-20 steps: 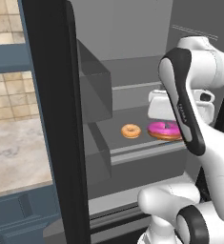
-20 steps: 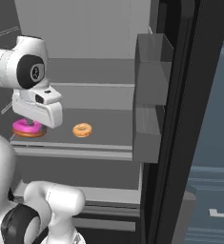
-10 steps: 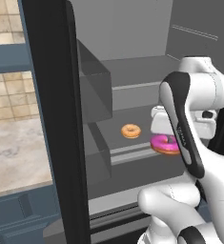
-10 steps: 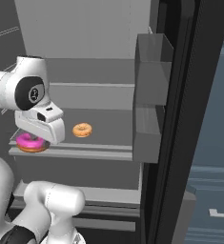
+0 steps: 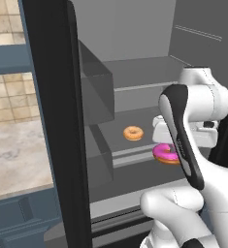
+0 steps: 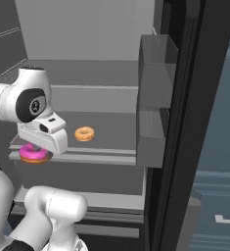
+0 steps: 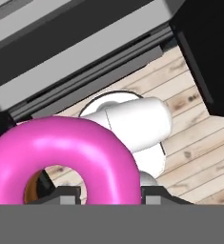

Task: Take the donuts from the fridge and place them on the empty tray on the dining counter.

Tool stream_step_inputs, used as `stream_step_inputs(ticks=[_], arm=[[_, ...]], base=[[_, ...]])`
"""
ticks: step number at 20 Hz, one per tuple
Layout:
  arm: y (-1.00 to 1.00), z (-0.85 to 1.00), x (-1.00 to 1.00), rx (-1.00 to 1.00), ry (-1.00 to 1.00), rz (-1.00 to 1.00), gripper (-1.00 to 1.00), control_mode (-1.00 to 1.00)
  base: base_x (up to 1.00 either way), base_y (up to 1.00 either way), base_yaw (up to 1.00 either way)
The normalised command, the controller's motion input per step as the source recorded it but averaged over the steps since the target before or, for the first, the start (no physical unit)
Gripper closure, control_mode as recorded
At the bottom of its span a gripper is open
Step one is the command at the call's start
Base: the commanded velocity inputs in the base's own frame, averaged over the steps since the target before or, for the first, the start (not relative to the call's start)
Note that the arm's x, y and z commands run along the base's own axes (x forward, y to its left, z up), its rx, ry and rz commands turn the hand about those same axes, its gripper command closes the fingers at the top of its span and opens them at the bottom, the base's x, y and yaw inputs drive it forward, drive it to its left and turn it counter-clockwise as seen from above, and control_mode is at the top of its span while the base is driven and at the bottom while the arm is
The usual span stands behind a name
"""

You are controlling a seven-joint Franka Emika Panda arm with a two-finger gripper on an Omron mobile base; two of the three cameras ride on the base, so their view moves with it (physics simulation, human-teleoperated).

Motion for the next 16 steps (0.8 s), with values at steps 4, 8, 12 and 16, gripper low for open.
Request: stream_step_inputs(ticks=[4, 8, 12, 16], arm=[[0.00, 0.00, 0.00, 0.00, 0.00, 0.00, 1.00, 1.00], [0.00, 0.00, 0.00, 0.00, 0.00, 0.00, 1.00, 1.00], [0.00, 0.00, 0.00, 0.00, 0.00, 0.00, 1.00, 1.00], [0.00, 0.00, 0.00, 0.00, 0.00, 0.00, 1.00, 1.00]], base=[[-0.99, -0.36, 0.00], [-1.00, -0.44, 0.00], [-1.00, -0.22, 0.05], [-0.79, 0.00, 0.56]])
